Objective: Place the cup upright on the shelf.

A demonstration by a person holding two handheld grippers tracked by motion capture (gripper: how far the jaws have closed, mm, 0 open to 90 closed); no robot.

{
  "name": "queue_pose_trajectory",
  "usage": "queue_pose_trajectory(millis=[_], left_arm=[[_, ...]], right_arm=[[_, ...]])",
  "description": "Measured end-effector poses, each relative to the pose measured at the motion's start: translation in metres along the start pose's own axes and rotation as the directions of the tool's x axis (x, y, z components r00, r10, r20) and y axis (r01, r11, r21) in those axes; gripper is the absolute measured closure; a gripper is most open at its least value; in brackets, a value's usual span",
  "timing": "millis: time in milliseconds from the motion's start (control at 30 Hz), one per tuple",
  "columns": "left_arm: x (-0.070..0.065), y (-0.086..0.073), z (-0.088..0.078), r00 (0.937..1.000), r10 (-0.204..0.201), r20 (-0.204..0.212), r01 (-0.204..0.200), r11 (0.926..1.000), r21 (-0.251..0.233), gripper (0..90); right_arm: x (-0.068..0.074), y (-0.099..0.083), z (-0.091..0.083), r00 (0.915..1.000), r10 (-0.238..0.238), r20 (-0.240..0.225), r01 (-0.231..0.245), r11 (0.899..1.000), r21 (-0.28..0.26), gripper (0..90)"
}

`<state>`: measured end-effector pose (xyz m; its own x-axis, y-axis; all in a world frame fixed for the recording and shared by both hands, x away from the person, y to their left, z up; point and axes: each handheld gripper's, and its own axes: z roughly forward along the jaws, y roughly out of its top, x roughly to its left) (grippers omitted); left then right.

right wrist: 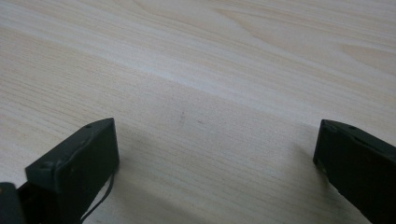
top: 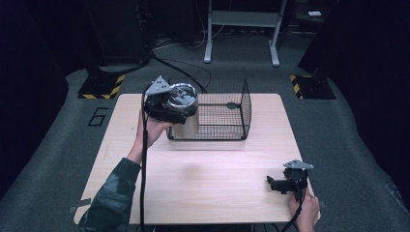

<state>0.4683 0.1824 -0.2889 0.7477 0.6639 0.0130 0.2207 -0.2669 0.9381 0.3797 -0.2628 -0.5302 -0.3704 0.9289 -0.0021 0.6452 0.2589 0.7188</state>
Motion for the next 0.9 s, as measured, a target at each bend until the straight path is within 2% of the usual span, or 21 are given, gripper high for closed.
queue_pose_trajectory(millis=[433,767,900], left_arm=[[0.006,0.017,0.019,0.9991,0.002,-0.041,-0.002,1.0,-0.006,3.5],[0.007,0.025,0.037,0.9975,0.014,-0.069,-0.014,0.9999,-0.002,3.5],[0.009,0.026,0.044,0.9972,0.004,-0.074,-0.004,1.0,-0.001,3.5]], right_arm=[[0.0,0.0,0.0,1.0,0.003,0.001,-0.003,1.0,0.001,0.0],[0.0,0.0,0.0,1.0,0.002,0.001,-0.002,1.0,0.0,0.0],[0.0,0.0,0.0,1.0,0.003,0.001,-0.003,1.0,0.001,0.0]])
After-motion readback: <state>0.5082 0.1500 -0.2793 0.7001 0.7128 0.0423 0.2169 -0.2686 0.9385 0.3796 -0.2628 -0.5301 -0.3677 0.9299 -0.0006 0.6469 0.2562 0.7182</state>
